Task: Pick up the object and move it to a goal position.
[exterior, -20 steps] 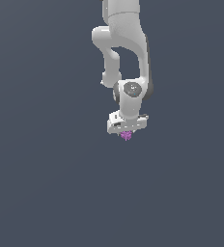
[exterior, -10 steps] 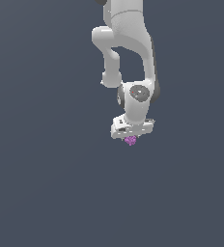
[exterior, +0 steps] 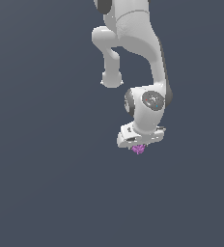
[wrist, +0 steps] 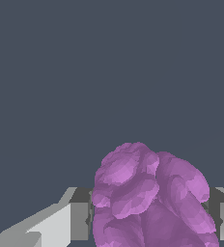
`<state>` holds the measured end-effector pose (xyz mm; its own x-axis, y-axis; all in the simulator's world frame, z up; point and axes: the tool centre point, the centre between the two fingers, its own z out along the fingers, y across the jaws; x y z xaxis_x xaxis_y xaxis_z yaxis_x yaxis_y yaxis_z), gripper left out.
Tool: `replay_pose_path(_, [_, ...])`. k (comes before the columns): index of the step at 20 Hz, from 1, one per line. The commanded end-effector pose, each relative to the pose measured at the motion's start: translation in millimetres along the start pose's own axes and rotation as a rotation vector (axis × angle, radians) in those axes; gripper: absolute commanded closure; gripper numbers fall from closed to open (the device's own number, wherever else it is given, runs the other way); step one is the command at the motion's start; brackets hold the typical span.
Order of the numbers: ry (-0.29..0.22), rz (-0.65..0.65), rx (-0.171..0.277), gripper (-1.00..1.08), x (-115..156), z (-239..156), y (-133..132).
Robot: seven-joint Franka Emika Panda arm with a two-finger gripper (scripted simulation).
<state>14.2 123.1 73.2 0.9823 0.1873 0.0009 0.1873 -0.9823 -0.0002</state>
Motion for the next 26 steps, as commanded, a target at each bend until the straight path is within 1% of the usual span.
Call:
replay_pose_path(1, [0.000,0.000,0.000,1.08,15,-4,-4])
replay_pose_path(8, [0.000,0.000,0.000,1.08,52,-14,-14])
replay_pose_path(13, [0.000,0.000,0.000,1.08,71,-19,-19])
replay_pose_path(19, [-0.001,0.000,0.000,1.08,84,-22,-22])
replay_pose_path(26, [-0.001,0.000,0.000,1.08,89,-23,-23])
